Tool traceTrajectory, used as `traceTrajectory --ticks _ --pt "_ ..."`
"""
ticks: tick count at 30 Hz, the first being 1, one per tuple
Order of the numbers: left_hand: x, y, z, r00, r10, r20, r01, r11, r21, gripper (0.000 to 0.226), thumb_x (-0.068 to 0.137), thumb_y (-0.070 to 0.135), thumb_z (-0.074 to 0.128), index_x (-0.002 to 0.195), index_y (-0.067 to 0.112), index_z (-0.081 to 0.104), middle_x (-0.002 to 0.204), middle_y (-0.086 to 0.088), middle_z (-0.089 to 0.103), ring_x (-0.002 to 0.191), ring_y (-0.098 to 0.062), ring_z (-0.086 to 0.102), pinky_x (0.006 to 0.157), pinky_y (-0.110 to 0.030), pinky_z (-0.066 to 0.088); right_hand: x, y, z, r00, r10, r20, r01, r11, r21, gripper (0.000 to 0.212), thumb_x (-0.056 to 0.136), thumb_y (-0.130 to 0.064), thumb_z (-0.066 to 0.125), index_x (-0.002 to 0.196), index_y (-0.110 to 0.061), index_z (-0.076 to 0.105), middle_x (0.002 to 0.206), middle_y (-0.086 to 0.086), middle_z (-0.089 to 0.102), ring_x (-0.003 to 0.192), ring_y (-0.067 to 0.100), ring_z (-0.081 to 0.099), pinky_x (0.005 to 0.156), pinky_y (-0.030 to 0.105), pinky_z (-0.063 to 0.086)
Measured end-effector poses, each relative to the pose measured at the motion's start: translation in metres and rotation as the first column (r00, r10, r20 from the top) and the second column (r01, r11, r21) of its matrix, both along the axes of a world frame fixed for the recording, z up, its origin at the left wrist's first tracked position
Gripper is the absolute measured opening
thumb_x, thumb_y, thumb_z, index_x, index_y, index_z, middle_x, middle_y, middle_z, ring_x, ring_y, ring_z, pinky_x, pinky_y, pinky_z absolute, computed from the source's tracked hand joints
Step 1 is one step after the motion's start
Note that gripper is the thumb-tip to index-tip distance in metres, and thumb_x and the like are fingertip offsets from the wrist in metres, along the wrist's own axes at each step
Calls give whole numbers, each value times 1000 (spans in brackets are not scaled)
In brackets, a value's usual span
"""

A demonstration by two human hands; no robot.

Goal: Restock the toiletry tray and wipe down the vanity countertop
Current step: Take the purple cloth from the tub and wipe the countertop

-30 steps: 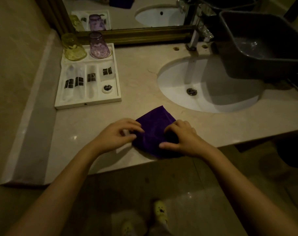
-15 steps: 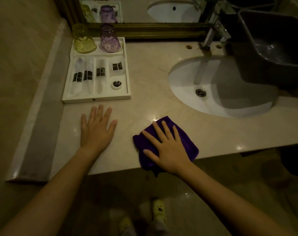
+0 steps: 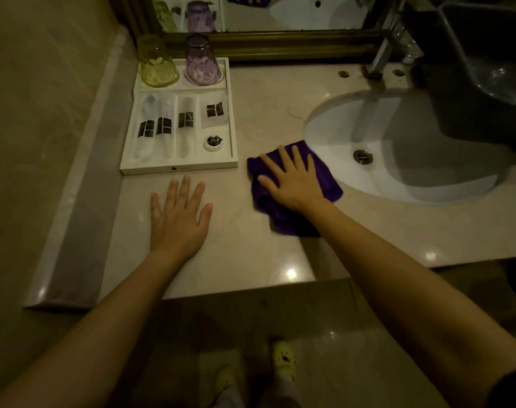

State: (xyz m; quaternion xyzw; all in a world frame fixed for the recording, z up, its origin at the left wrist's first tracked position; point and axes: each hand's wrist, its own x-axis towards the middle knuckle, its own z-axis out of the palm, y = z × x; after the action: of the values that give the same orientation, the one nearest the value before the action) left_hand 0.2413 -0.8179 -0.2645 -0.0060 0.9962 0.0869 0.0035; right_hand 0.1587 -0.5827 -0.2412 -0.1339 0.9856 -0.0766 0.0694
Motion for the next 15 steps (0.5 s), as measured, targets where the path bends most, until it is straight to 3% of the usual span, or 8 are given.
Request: traceTrajectory --ticks 7,15 --pt "2 3 4 1000 15 0 -15 1000 -7 57 92 51 8 145 32 3 158 2 -1 144 -15 -8 115 -48 -7 119 -17 -2 971 241 -6 -241 970 -24 58 91 -60 15 146 -41 9 159 2 3 146 27 -6 116 51 -6" --pt "2 3 6 1000 8 19 -8 1000 0 57 92 52 9 145 33 -1 158 2 -4 143 -15 -11 114 -47 -10 136 22 -2 986 164 -21 -165 986 -9 57 90 -61 13 144 -45 7 159 -5 3 146 21 -8 117 46 -9"
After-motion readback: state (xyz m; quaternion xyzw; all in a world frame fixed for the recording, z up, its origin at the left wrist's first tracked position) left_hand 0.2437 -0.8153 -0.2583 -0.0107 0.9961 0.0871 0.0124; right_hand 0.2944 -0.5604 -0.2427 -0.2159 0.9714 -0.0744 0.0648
